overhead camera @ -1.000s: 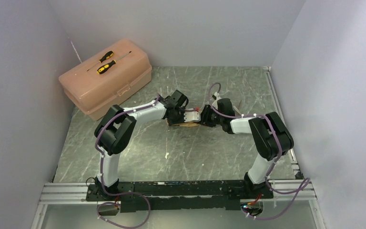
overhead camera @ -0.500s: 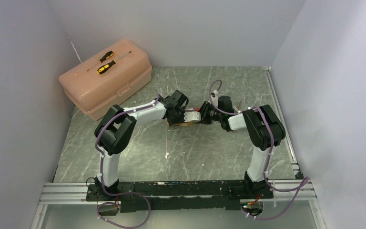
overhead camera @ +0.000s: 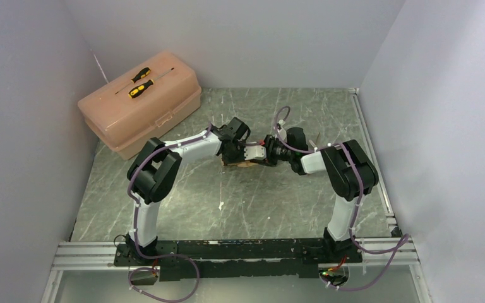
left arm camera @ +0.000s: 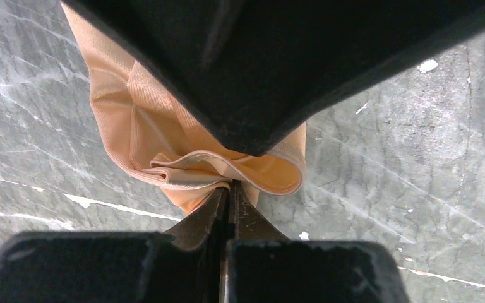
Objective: Fold the napkin into a case and place the utensils inside
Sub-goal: Insert the napkin into the napkin holder.
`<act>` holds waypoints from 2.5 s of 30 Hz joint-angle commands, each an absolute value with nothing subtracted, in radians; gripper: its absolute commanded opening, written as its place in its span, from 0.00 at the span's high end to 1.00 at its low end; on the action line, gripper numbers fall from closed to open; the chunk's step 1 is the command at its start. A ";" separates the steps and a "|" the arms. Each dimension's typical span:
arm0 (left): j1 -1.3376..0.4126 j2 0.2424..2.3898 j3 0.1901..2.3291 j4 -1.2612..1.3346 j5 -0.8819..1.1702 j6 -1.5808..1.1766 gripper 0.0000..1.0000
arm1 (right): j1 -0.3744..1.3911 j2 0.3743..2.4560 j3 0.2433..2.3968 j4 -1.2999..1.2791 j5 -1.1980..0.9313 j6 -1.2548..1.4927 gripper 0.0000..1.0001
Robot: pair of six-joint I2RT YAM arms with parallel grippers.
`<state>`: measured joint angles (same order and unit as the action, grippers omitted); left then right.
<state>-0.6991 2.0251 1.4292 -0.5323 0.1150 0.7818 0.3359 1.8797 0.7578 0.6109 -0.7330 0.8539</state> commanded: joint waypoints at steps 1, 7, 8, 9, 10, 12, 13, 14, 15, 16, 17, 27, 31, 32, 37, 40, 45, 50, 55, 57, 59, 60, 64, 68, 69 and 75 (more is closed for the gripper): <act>-0.688 2.161 1.354 -0.654 0.138 0.754 0.95 | 0.345 1.869 0.821 0.610 -0.703 0.823 0.64; -0.687 2.159 1.363 -0.664 0.140 0.746 0.95 | 0.345 1.861 0.849 0.503 -0.522 0.751 0.77; -0.687 2.160 1.365 -0.665 0.142 0.746 0.95 | 0.346 1.866 0.852 0.490 -0.491 0.741 0.78; -0.687 2.160 1.367 -0.667 0.141 0.745 0.95 | 0.346 1.875 0.860 0.477 -0.468 0.728 0.80; -0.687 2.159 1.370 -0.670 0.142 0.744 0.95 | 0.347 1.887 0.868 0.457 -0.452 0.715 0.81; -0.686 2.157 1.378 -0.677 0.141 0.741 0.95 | 0.350 1.908 0.870 0.449 -0.427 0.702 0.83; -0.687 2.156 1.383 -0.682 0.142 0.739 0.95 | 0.351 1.916 0.867 0.448 -0.420 0.697 0.83; -0.686 2.154 1.386 -0.683 0.142 0.738 0.95 | 0.351 1.921 0.863 0.441 -0.404 0.689 0.85; -0.686 2.153 1.389 -0.686 0.142 0.739 0.95 | 0.351 1.925 0.856 0.427 -0.379 0.675 0.86; -0.685 2.152 1.390 -0.688 0.140 0.740 0.95 | 0.351 1.926 0.850 0.409 -0.339 0.659 0.87; -0.685 2.151 1.389 -0.689 0.140 0.740 0.95 | 0.351 1.924 0.841 0.390 -0.308 0.646 0.87; -0.684 2.134 1.389 -0.682 0.134 0.735 0.92 | 0.459 1.868 0.947 0.207 -0.120 0.459 0.80; -0.681 2.123 1.416 -0.708 0.149 0.725 0.91 | 0.480 1.874 0.979 0.205 -0.150 0.475 0.89; -0.680 2.124 1.424 -0.713 0.154 0.721 0.91 | 0.479 1.869 0.967 0.236 -0.180 0.500 0.91; -0.674 2.132 1.421 -0.706 0.149 0.723 0.91 | 0.472 1.888 0.960 0.365 -0.381 0.622 0.93; -0.664 2.135 1.410 -0.696 0.140 0.726 0.91 | 0.472 1.890 0.949 0.427 -0.439 0.673 0.93; -0.657 2.126 1.415 -0.698 0.149 0.717 0.91 | 0.471 1.919 0.975 0.423 -0.440 0.672 0.94; -0.658 2.118 1.469 -0.754 0.170 0.704 0.87 | 0.461 2.042 0.996 0.359 -0.390 0.649 1.00; -0.656 2.118 1.562 -0.847 0.204 0.679 0.83 | 0.432 2.109 0.937 0.382 -0.363 0.635 1.00; -0.653 2.109 1.604 -0.887 0.223 0.668 0.80 | 0.431 2.092 0.941 0.331 -0.329 0.616 1.00; -0.644 2.097 1.645 -0.928 0.246 0.659 0.77 | 0.431 2.080 0.940 0.310 -0.333 0.614 1.00; -0.638 2.092 1.664 -0.951 0.259 0.655 0.76 | 0.430 2.068 0.932 0.312 -0.329 0.616 1.00; -0.617 2.076 1.731 -1.043 0.279 0.665 0.64 | 0.433 2.041 0.933 0.285 -0.307 0.608 1.00; -0.580 2.029 1.753 -1.105 0.263 0.693 0.64 | 0.434 2.037 0.943 0.263 -0.289 0.601 1.00; -0.571 2.015 1.758 -1.117 0.252 0.703 0.64 | 0.436 2.038 0.947 0.257 -0.284 0.600 1.00; -0.516 1.849 1.657 -0.934 0.064 0.835 0.59 | 0.443 2.027 0.956 0.229 -0.259 0.593 1.00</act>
<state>-0.5510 2.0312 1.7138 -1.0397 0.1772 0.7353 0.4500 2.0056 0.9817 0.4332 -0.3996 0.6651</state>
